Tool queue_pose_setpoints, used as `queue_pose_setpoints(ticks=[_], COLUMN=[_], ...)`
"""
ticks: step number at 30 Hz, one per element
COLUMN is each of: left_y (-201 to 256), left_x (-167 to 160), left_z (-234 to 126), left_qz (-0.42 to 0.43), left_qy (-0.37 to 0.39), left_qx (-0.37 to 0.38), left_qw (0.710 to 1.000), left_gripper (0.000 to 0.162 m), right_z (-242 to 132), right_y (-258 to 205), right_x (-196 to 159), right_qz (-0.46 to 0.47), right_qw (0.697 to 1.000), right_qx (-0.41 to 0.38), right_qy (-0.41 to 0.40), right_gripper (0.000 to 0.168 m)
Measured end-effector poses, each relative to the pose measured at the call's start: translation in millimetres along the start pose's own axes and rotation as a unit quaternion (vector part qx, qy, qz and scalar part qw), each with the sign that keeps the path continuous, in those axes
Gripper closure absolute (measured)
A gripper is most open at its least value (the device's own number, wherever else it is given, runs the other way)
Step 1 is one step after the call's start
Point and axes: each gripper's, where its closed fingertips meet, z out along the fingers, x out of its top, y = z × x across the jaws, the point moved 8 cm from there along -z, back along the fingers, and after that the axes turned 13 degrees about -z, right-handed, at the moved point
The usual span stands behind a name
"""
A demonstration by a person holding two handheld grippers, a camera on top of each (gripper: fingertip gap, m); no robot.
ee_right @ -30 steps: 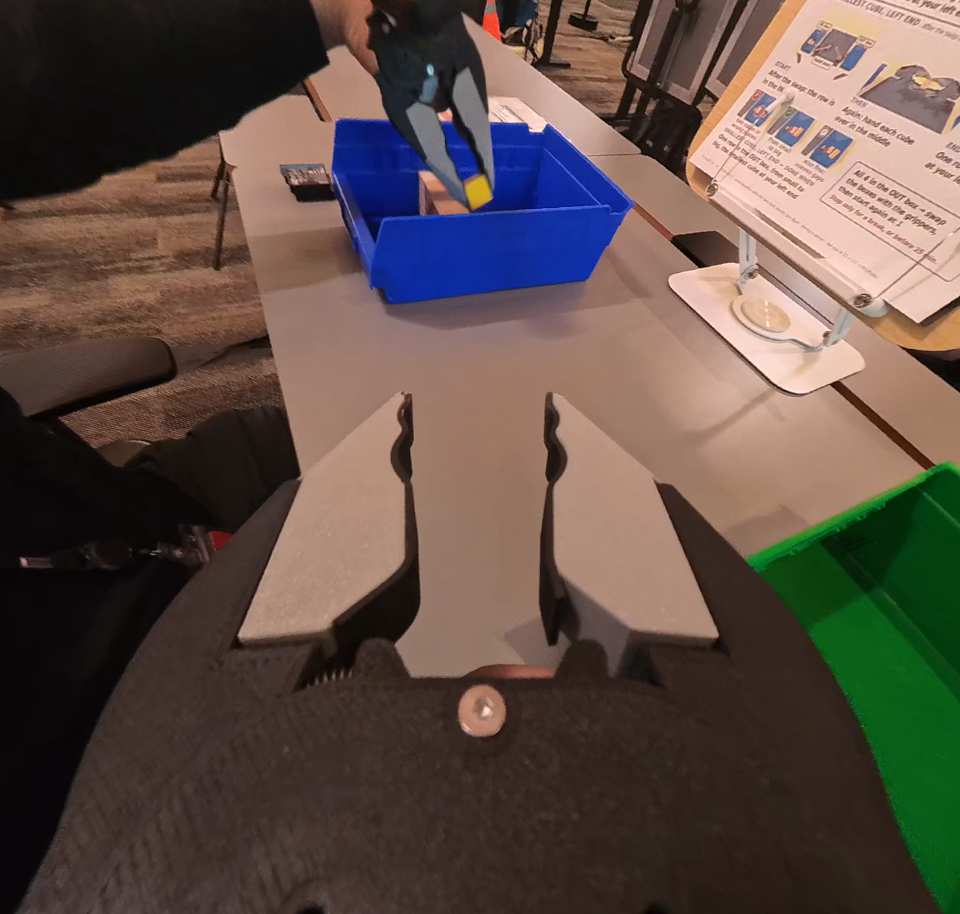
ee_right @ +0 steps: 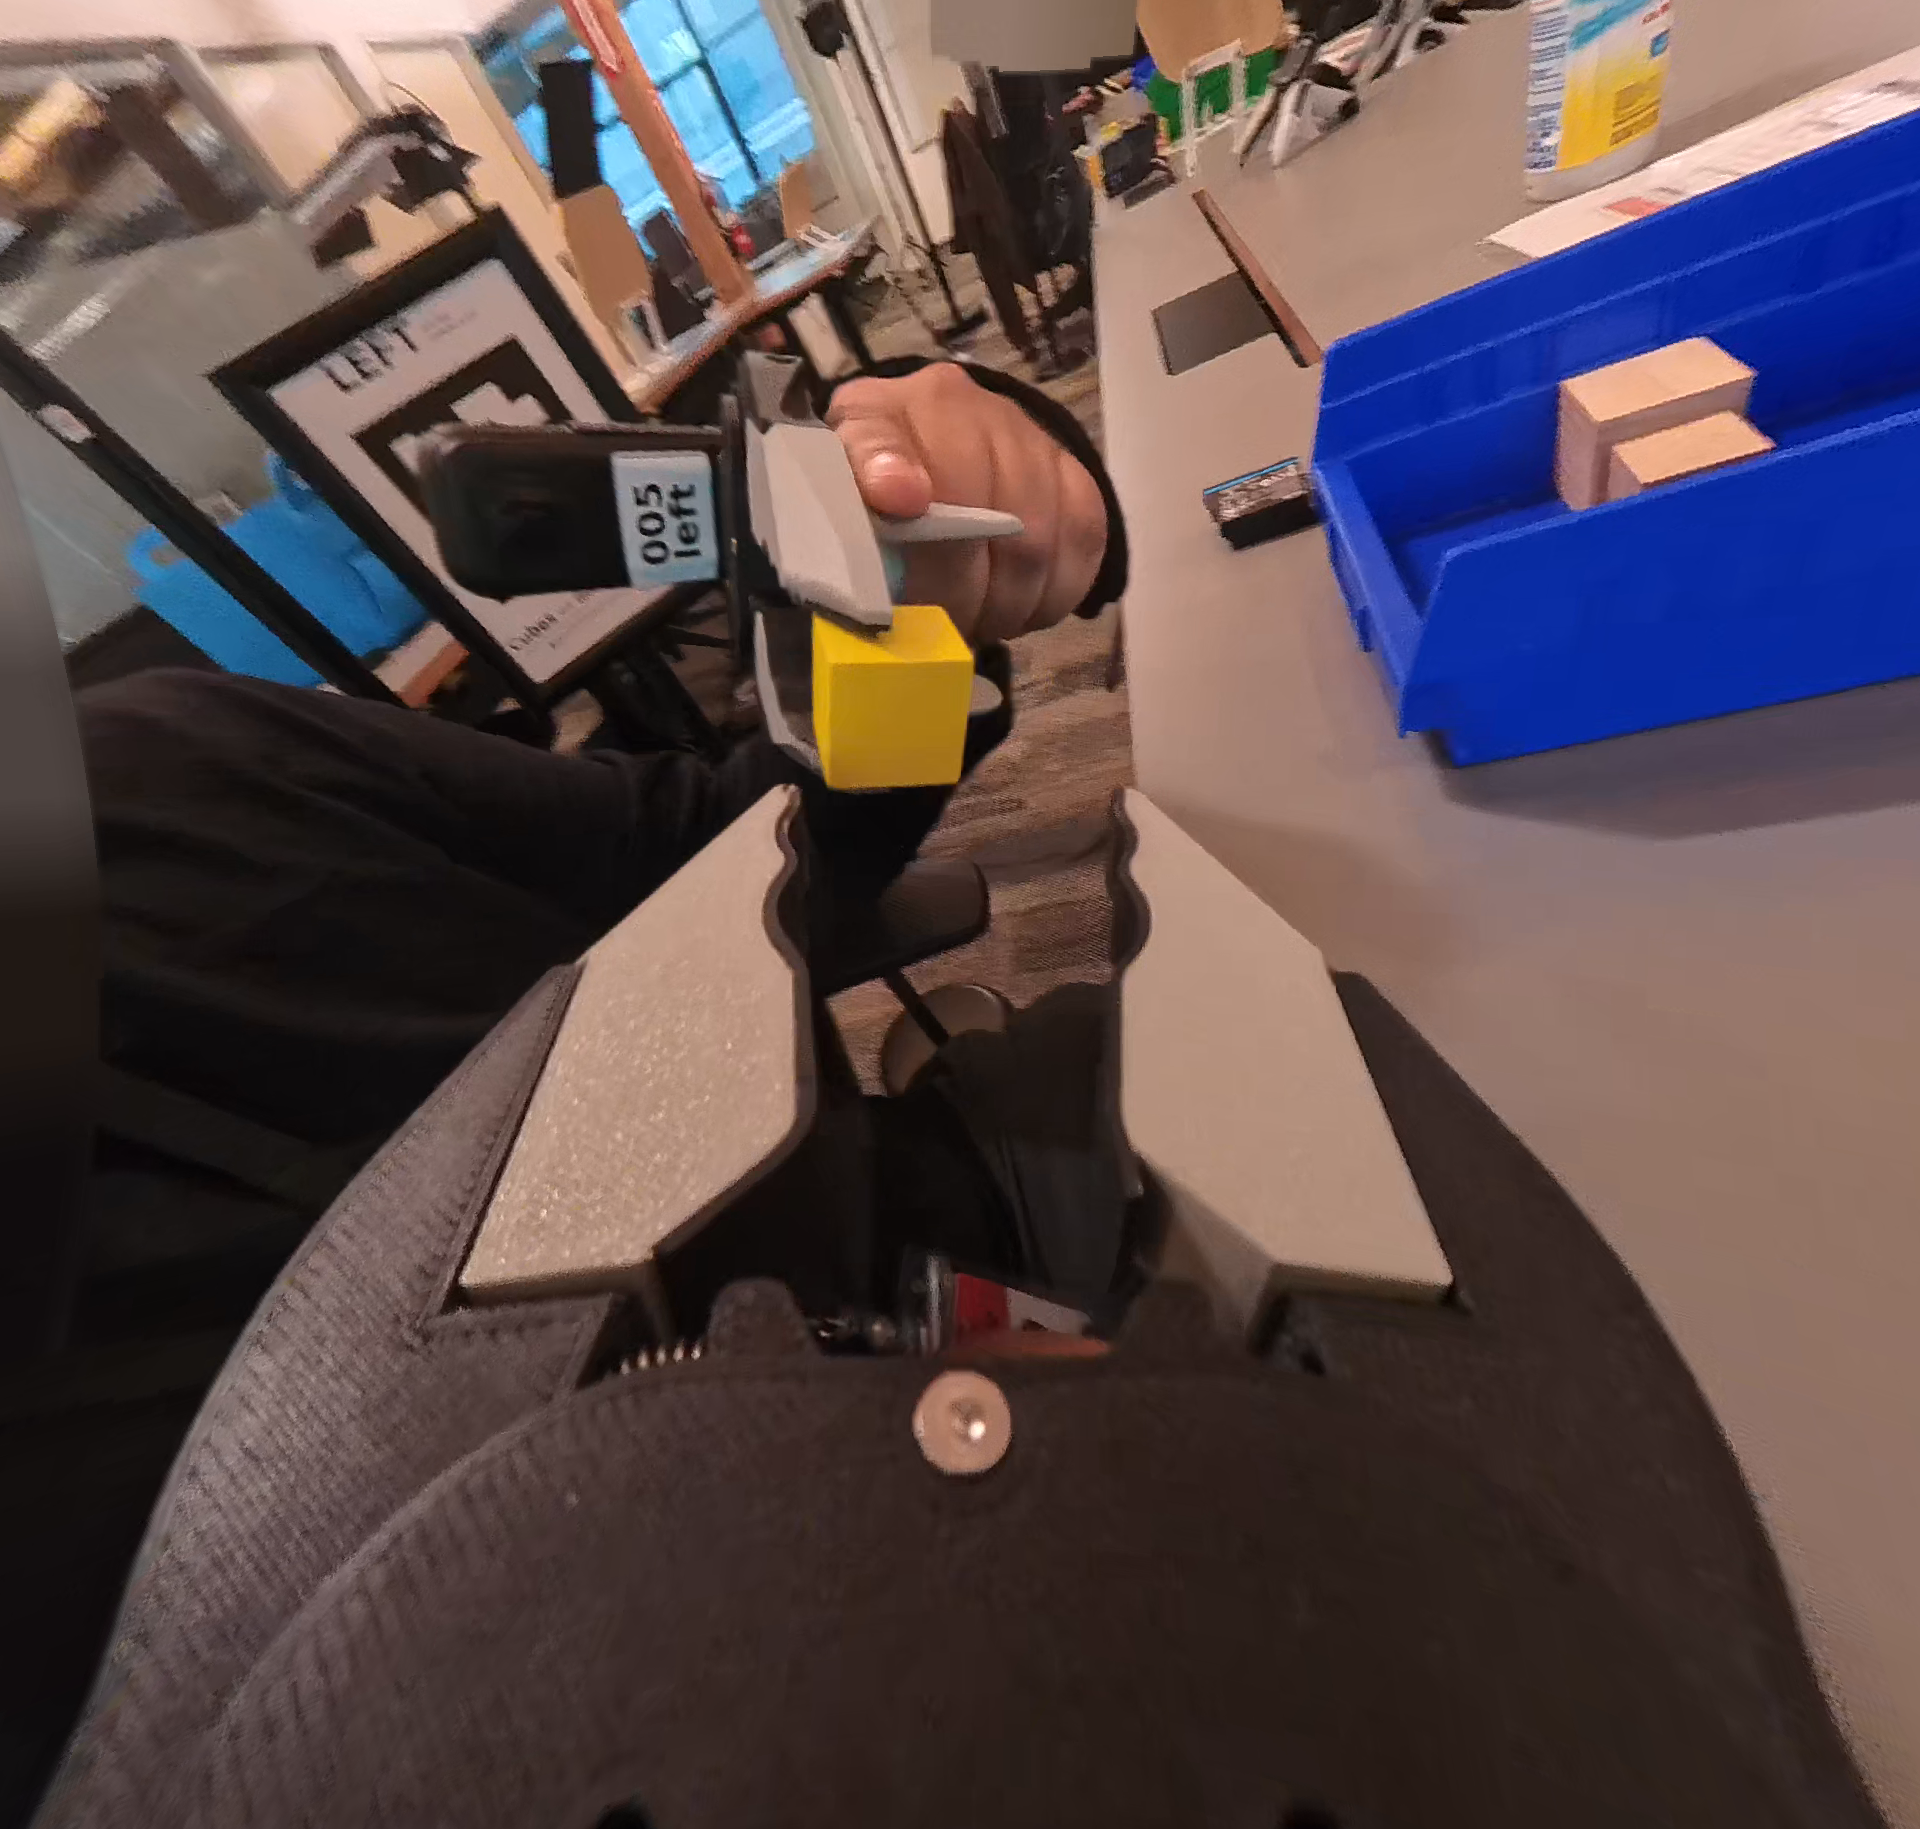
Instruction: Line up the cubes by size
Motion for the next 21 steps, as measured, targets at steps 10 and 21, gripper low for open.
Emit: queue_pose_setpoints(ticks=[10, 21], left_y=[8, -12], left_x=[-2, -18], left_z=[11, -11], left_qz=[0.003, -0.067], left_qy=[-0.022, -0.052], left_qx=[-0.001, 0.038], left_qw=[1.0, 0.996], left_gripper=[0.137, 0.162], right_z=[8, -146], right_y=[-3, 37], right_x=[1, 28], right_qz=[0.01, -0.153], right_qw=[0.999, 0.941], right_qx=[0.034, -0.294], right_qy=[0.038, -0.071], right_gripper=[0.143, 0.143])
